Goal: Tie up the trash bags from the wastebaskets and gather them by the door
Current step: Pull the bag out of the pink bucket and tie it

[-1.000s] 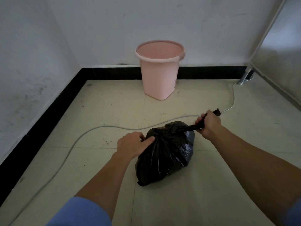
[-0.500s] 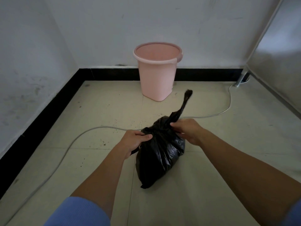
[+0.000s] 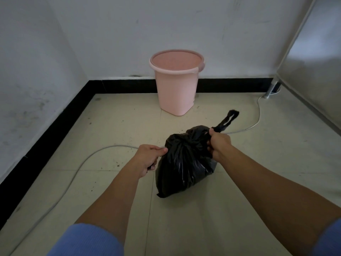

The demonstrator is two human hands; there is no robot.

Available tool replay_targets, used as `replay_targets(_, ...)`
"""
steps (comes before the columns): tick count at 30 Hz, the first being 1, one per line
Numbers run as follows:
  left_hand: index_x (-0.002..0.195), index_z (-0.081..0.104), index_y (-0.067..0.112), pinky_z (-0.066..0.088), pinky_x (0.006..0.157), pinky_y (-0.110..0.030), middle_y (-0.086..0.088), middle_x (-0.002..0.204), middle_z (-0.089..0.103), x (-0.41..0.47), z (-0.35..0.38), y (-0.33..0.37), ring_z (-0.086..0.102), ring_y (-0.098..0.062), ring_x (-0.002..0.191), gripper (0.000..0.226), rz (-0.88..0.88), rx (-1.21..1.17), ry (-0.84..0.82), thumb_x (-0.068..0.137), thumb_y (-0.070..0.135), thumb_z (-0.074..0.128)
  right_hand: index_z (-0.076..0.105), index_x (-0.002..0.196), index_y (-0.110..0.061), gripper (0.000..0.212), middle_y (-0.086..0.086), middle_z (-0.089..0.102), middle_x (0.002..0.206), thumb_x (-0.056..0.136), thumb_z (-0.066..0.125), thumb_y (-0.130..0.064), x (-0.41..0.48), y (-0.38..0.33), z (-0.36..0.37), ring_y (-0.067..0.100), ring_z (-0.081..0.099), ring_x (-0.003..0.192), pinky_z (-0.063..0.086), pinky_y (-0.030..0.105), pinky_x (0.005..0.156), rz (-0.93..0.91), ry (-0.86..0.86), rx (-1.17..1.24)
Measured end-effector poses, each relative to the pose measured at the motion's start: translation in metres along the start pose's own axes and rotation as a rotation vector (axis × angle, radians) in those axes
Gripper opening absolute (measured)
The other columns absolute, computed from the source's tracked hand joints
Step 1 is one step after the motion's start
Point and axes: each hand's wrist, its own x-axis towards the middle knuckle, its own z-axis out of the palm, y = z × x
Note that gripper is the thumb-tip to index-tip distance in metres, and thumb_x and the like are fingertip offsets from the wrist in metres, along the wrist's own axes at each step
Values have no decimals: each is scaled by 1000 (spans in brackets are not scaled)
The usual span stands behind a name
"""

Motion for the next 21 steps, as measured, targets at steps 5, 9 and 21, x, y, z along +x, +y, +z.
replay_targets(5,75,57,6,20,38,-19,-1,49,33,2,-7,-9,25,-13,42,25,-97,128,44,82,21,75,68,86,-7,33,17,69,89,99,51,-31,-25,4,12,31,65,84,54,45,78,-589,-47,-319)
replay_targets(9,69,46,9,19,37,-17,-2,54,32,8,-10,7,27,-13,43,32,-119,189,81,83,20,73,67,86,-2,35,8,72,86,101,48,-25,-57,-17,33,16,69,80,55,27,72,-717,-332,-136)
replay_targets(21,82,67,7,44,42,-21,-4,55,63,-2,-27,24,48,-10,39,5,15,-261,-10,83,9,71,64,98,-12,30,8,62,88,97,45,-35,-17,1,6,31,60,83,43,35,67,-709,-286,-1361)
